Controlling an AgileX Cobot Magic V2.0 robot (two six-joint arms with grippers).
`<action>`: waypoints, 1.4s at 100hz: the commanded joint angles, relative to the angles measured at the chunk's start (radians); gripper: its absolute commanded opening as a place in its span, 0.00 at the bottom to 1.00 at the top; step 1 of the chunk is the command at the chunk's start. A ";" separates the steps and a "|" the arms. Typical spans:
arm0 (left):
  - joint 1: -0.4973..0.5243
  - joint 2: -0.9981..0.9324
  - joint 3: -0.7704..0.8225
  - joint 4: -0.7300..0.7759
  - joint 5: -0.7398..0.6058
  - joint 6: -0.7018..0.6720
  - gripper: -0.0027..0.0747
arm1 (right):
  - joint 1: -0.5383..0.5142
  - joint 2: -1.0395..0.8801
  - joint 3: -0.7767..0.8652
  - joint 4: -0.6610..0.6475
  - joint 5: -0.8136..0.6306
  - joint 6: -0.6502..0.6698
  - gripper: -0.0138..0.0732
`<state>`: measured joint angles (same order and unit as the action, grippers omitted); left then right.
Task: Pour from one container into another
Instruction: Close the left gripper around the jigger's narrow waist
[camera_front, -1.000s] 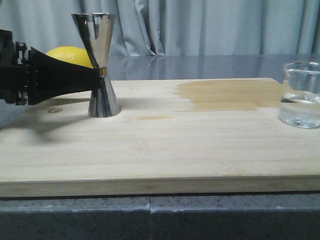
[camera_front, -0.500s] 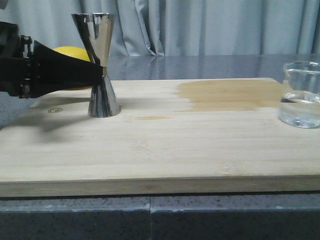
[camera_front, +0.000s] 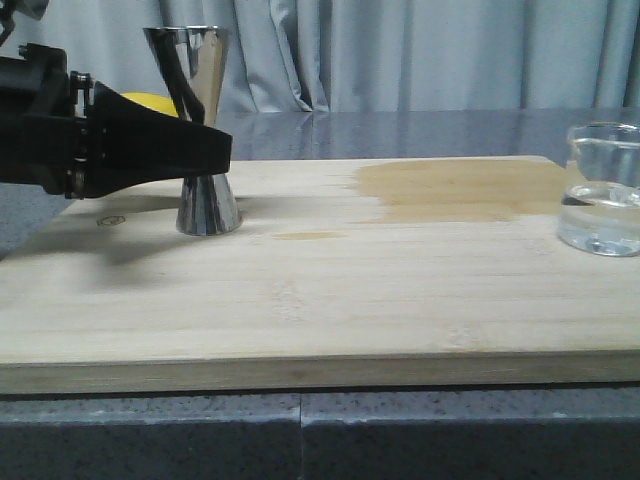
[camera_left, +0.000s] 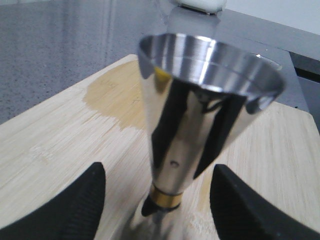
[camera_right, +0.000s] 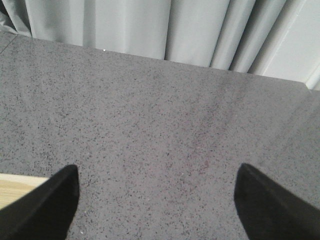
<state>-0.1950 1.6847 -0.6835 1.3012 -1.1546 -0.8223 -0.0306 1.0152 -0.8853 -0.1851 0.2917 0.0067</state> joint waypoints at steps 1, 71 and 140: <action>-0.007 -0.017 -0.025 -0.027 -0.208 -0.010 0.53 | -0.006 -0.011 -0.035 -0.016 -0.093 0.002 0.82; -0.007 0.012 -0.025 -0.047 -0.208 -0.010 0.48 | -0.006 -0.011 -0.035 -0.016 -0.112 0.002 0.82; -0.007 0.012 -0.054 -0.045 -0.208 -0.013 0.43 | -0.006 -0.008 -0.035 -0.016 -0.112 0.002 0.82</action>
<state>-0.1950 1.7266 -0.7133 1.3012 -1.1546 -0.8244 -0.0306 1.0174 -0.8853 -0.1851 0.2599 0.0067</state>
